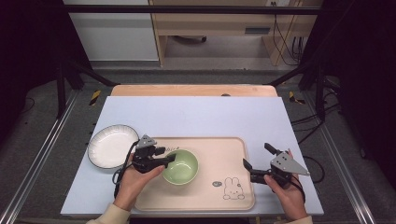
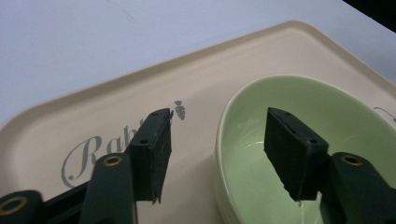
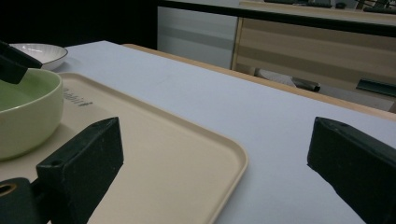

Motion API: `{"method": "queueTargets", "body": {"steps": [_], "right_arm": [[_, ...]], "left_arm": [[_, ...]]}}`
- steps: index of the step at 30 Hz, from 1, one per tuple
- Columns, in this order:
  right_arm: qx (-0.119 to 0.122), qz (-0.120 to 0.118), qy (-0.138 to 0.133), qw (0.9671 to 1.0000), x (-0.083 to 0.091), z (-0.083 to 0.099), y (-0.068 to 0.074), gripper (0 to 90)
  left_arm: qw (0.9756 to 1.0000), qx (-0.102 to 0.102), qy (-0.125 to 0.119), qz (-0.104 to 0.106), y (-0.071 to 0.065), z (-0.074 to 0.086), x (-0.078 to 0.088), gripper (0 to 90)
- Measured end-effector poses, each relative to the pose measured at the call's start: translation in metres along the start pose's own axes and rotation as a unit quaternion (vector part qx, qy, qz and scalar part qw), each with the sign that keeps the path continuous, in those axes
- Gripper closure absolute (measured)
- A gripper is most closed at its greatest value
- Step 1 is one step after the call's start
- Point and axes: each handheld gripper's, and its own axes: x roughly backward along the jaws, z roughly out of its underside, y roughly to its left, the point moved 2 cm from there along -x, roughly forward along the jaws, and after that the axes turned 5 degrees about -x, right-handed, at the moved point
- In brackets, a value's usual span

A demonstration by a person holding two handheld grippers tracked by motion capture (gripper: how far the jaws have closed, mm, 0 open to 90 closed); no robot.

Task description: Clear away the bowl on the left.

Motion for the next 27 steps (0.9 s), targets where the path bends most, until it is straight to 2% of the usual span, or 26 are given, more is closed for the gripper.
{"method": "queueTargets", "body": {"steps": [11, 17, 18, 19, 20, 21, 22, 23, 24, 25, 27], "right_arm": [[-0.001, 0.000, 0.001, 1.0000, 0.000, 0.000, 0.000, 3.7], [0.000, -0.001, 0.000, 1.0000, 0.000, 0.000, 0.000, 3.7], [-0.001, -0.001, 0.001, 1.0000, 0.000, 0.000, 0.000, 3.7], [0.000, -0.001, 0.000, 1.0000, 0.000, 0.000, 0.000, 3.7], [0.000, -0.001, 0.001, 1.0000, 0.000, 0.000, 0.000, 3.7], [0.000, -0.001, 0.001, 1.0000, 0.000, 0.000, 0.000, 3.7], [0.000, 0.000, 0.001, 1.0000, 0.000, 0.000, 0.000, 3.7], [0.000, 0.000, 0.001, 1.0000, 0.000, 0.000, 0.000, 3.7], [-0.001, 0.000, 0.001, 1.0000, 0.000, 0.000, 0.000, 3.7], [-0.001, 0.000, 0.001, 1.0000, 0.000, 0.000, 0.000, 3.7], [-0.001, 0.000, 0.000, 1.0000, 0.001, 0.000, 0.000, 3.7]], "left_arm": [[0.9998, -0.003, -0.018, -0.005, -0.001, -0.003, 0.001, 26.2], [0.9991, -0.017, -0.037, -0.007, -0.002, -0.007, 0.004, 17.9], [0.9985, 0.015, -0.044, -0.030, -0.009, -0.007, 0.007, 16.1], [0.9985, 0.007, -0.047, -0.028, -0.009, -0.007, 0.007, 14.8], [0.9980, -0.017, -0.051, -0.034, -0.009, -0.008, 0.009, 13.2], [0.9980, -0.017, -0.051, -0.034, -0.009, -0.008, 0.009, 11.7], [0.9979, -0.018, -0.058, -0.023, -0.012, -0.009, 0.009, 10.4], [0.9957, -0.067, -0.064, -0.008, -0.007, -0.012, 0.010, 9.6], [0.9948, -0.067, -0.076, 0.005, -0.009, -0.013, 0.010, 9.1], [0.9948, -0.067, -0.076, 0.005, -0.009, -0.013, 0.010, 9.0], [0.9928, -0.074, -0.094, 0.008, -0.010, -0.014, 0.016, 9.0]]}}
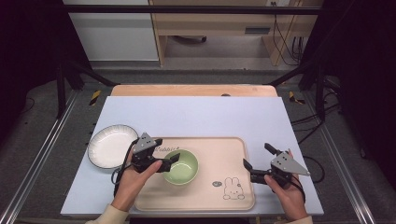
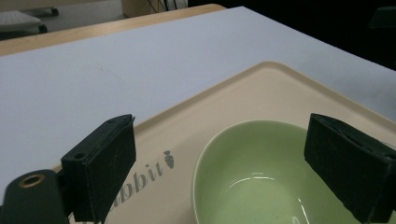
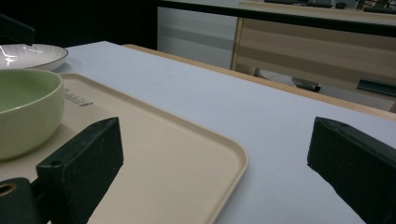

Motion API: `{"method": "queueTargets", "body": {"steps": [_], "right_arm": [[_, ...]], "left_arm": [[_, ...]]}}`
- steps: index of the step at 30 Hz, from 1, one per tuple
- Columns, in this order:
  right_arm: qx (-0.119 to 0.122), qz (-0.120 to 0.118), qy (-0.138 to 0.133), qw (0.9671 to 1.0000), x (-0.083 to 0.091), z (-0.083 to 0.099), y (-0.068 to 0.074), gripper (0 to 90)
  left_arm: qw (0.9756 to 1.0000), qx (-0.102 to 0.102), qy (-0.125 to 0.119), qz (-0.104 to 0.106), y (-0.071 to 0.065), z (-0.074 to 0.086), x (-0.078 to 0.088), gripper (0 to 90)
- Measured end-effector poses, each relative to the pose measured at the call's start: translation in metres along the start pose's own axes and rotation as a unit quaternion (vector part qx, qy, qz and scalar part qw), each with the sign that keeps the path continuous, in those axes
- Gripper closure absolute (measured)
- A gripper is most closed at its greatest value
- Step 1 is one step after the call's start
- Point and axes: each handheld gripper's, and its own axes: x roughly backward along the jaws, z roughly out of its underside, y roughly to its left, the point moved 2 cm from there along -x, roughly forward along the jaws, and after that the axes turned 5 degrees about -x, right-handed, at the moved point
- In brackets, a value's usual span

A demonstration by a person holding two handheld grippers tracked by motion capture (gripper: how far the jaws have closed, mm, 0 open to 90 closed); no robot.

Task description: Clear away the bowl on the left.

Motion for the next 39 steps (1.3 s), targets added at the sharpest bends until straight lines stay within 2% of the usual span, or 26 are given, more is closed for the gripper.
{"method": "queueTargets", "body": {"steps": [4, 6, 7, 13, 28, 32, 38, 39], "right_arm": [[0.001, 0.000, 0.000, 1.0000, 0.000, 0.000, 0.000, 3.7], [0.000, 0.000, -0.001, 1.0000, 0.001, 0.000, 0.000, 3.5], [-0.001, 0.002, -0.001, 1.0000, 0.001, 0.000, 0.000, 3.2], [-0.001, 0.008, -0.003, 1.0000, 0.001, 0.000, -0.001, 2.2], [0.002, 0.012, -0.005, 0.9999, 0.002, 0.000, -0.002, 2.4], [0.004, 0.012, -0.005, 0.9999, 0.002, 0.000, -0.002, 2.5], [0.005, 0.012, -0.006, 0.9999, 0.002, 0.000, -0.002, 2.5], [0.005, 0.012, -0.006, 0.9999, 0.002, 0.000, -0.002, 2.6]], "left_arm": [[0.9997, 0.004, -0.024, 0.006, 0.002, -0.003, 0.009, 7.7], [0.9996, 0.002, -0.027, 0.007, 0.003, -0.003, 0.012, 6.6], [0.9993, -0.003, -0.038, 0.006, 0.005, -0.003, 0.017, 6.5], [0.9981, -0.008, -0.061, 0.002, 0.010, -0.006, 0.030, 2.6], [0.9968, -0.008, -0.079, -0.002, 0.021, 0.001, 0.056, 2.9], [0.9958, -0.009, -0.091, -0.008, 0.027, 0.005, 0.066, 2.9], [0.9950, -0.011, -0.099, -0.013, 0.033, 0.008, 0.073, 3.1], [0.9946, -0.010, -0.102, -0.019, 0.036, 0.009, 0.076, 3.1]]}}
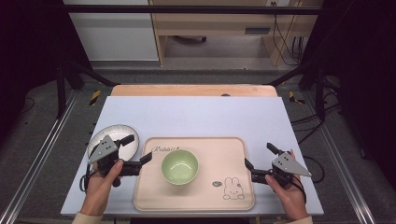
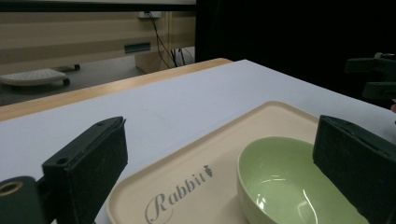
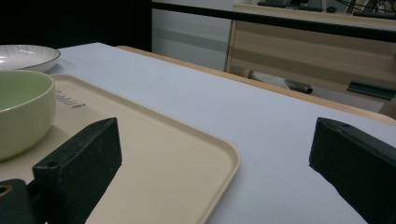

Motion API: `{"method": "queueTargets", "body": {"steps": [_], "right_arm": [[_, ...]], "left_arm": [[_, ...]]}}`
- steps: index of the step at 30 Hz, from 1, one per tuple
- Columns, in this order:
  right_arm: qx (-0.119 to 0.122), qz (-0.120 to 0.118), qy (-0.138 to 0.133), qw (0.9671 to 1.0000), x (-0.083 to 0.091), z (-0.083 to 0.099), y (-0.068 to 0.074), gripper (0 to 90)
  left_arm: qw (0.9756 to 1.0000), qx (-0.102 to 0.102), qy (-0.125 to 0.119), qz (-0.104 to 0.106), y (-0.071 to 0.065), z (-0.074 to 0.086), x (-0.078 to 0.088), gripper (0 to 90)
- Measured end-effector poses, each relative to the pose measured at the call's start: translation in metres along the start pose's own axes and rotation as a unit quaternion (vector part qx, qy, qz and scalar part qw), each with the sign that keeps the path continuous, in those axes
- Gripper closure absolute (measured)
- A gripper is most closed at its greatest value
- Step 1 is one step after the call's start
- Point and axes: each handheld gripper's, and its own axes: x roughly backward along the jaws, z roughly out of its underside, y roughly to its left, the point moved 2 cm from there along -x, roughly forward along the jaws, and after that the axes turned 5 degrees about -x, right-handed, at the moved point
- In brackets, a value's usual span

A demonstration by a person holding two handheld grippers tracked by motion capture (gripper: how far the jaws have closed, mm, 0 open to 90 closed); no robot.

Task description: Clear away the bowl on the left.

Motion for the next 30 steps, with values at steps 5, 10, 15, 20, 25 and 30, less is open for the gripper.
{"method": "queueTargets", "body": {"steps": [5, 10, 15, 20, 25, 30], "right_arm": [[0.000, 0.000, 0.000, 1.0000, 0.000, 0.000, 0.000, 2.6], [-0.001, 0.000, 0.000, 1.0000, 0.000, 0.000, 0.001, 2.5], [0.000, 0.000, 0.000, 1.0000, 0.000, 0.000, 0.000, 2.5], [0.000, 0.000, 0.000, 1.0000, 0.000, 0.000, 0.001, 2.5], [0.000, 0.000, -0.001, 1.0000, 0.000, 0.000, 0.000, 2.5], [-0.001, 0.000, 0.000, 1.0000, 0.000, 0.000, 0.001, 2.5]], "left_arm": [[1.0000, -0.004, -0.002, -0.007, 0.005, 0.002, 0.006, 3.1], [0.9996, -0.010, -0.014, -0.021, 0.014, 0.005, 0.018, 3.1], [0.9992, -0.009, -0.017, -0.035, 0.021, 0.012, 0.029, 3.1], [0.9988, -0.009, -0.021, -0.044, 0.026, 0.018, 0.035, 3.1], [0.9985, -0.010, -0.022, -0.049, 0.030, 0.024, 0.040, 3.0], [0.9973, -0.008, -0.036, -0.063, 0.033, 0.029, 0.044, 3.0]]}}
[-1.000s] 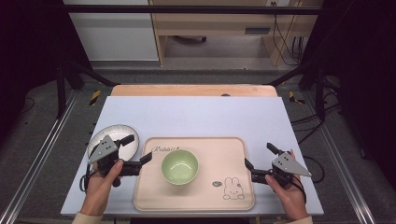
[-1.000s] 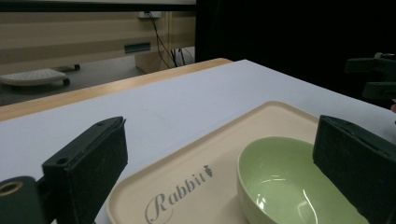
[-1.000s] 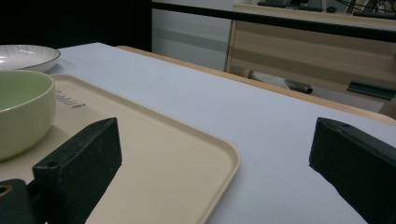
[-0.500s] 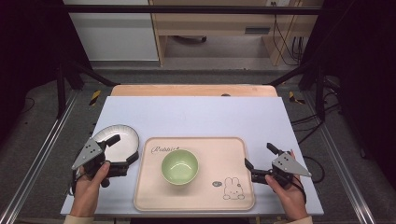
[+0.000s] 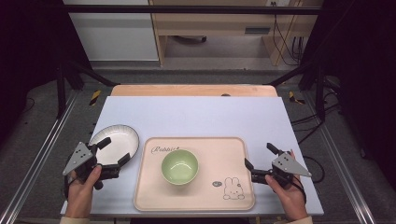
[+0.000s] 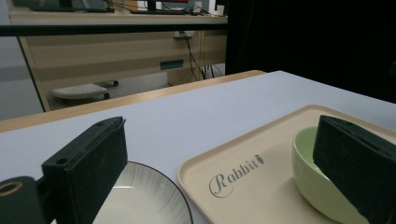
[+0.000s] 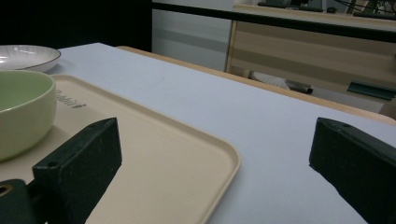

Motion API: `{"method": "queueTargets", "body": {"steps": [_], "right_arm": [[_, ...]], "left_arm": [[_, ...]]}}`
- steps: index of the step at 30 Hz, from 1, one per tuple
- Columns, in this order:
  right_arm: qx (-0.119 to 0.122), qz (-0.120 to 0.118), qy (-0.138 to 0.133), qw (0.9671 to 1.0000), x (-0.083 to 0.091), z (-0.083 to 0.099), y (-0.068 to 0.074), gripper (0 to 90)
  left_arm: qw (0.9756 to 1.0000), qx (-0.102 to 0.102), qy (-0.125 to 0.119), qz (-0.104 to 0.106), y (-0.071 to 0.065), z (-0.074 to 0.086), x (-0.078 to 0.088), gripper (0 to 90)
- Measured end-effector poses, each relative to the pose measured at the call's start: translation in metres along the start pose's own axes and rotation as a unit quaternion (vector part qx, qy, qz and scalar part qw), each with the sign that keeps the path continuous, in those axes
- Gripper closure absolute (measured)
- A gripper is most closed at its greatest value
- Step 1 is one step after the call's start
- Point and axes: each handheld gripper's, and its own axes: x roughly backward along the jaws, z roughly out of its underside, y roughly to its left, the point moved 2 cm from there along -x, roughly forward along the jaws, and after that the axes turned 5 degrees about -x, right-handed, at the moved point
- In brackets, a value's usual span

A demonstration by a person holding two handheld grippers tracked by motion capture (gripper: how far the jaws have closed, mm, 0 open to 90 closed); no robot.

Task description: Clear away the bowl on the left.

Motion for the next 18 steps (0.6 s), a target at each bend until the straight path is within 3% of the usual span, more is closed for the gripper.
{"method": "queueTargets", "body": {"steps": [8, 13, 15, 18], "right_arm": [[-0.001, 0.000, -0.002, 1.0000, 0.001, 0.000, 0.000, 2.6], [-0.001, -0.002, -0.002, 1.0000, 0.000, 0.000, 0.001, 2.5], [-0.001, -0.002, -0.001, 1.0000, 0.000, 0.000, 0.001, 2.5], [-0.002, -0.003, -0.003, 1.0000, 0.000, -0.001, 0.001, 2.5]], "left_arm": [[1.0000, -0.008, -0.003, -0.005, -0.001, 0.010, 0.002, 3.0], [0.9998, -0.005, 0.019, 0.000, -0.002, 0.025, -0.003, 3.0], [0.9996, -0.007, 0.027, 0.002, -0.002, 0.027, -0.005, 3.0], [0.9998, -0.006, 0.019, 0.002, -0.004, 0.024, -0.004, 3.0]]}}
